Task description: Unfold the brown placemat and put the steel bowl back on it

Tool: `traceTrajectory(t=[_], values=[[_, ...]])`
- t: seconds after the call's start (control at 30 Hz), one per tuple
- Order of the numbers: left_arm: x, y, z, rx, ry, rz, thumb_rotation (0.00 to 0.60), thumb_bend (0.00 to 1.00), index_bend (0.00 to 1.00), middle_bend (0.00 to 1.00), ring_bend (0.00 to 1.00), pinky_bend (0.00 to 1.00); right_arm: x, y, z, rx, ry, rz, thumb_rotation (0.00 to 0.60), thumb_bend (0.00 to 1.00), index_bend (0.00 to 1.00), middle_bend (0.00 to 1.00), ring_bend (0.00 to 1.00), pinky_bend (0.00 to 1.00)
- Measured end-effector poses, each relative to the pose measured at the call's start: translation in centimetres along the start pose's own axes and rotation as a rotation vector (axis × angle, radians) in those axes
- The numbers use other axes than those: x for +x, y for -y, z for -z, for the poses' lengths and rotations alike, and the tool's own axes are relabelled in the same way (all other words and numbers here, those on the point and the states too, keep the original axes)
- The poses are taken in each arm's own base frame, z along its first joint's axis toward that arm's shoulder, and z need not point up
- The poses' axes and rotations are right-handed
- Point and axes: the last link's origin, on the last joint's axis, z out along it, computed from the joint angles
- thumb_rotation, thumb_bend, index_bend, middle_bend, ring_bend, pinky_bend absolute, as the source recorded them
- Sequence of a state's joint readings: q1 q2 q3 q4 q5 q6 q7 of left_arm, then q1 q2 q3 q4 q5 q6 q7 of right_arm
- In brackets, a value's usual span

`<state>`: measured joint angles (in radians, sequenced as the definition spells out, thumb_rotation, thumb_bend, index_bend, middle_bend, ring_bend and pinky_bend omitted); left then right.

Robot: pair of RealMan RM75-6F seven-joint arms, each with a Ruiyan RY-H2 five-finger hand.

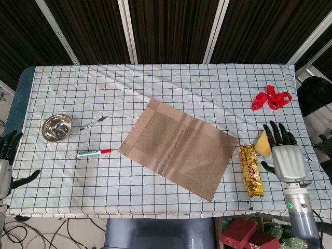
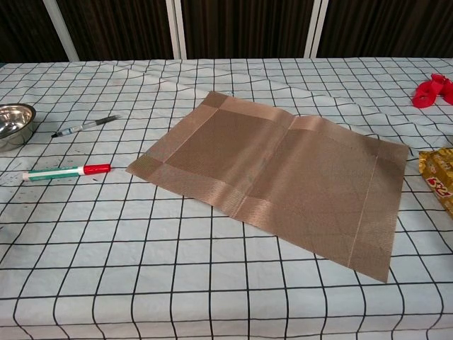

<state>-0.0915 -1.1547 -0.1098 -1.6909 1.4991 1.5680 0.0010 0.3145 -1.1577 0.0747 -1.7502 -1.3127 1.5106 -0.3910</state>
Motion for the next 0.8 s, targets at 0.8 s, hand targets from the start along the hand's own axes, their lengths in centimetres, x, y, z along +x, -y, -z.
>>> traceTrajectory(t=[0.8], values=[[-4.4,-11.2,-7.4,-0.246,0.136,-0.306,0.600,0.05,0.12,0.04,0.00,0.00,1.2,-7.1,4.5,-0.068,-0.091,-0.166,0.600,0.07,0.00,0.00,0.00,0.17]])
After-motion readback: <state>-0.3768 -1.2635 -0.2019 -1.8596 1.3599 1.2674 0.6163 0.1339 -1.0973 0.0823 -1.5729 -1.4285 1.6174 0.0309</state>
